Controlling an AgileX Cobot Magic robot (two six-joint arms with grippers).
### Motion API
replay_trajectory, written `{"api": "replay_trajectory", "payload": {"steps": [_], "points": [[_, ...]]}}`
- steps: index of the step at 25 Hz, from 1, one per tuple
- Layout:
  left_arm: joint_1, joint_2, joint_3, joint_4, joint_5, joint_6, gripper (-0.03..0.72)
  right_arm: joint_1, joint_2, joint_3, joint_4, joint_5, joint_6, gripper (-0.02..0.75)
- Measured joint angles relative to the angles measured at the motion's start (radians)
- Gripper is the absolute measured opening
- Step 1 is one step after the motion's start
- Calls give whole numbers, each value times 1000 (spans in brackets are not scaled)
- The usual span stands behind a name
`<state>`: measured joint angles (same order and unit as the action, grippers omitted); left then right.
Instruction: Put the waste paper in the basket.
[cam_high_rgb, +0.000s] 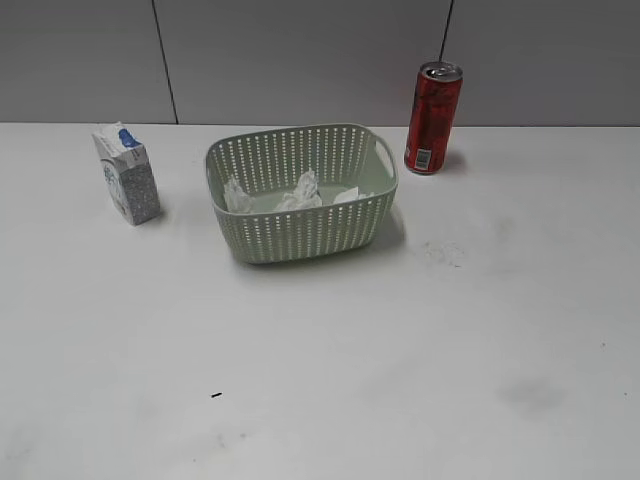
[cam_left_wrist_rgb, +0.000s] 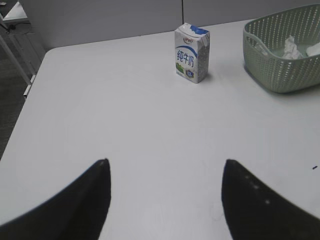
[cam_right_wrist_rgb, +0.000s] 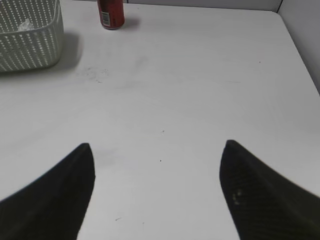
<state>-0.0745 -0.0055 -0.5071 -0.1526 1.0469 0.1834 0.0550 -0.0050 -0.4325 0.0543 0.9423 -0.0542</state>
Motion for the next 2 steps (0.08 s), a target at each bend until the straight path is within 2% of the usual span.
{"api": "replay_trajectory", "payload": {"steps": [2], "points": [[0, 0, 0, 0, 0, 0, 508, 0, 0, 0, 9, 0, 0, 590]]}}
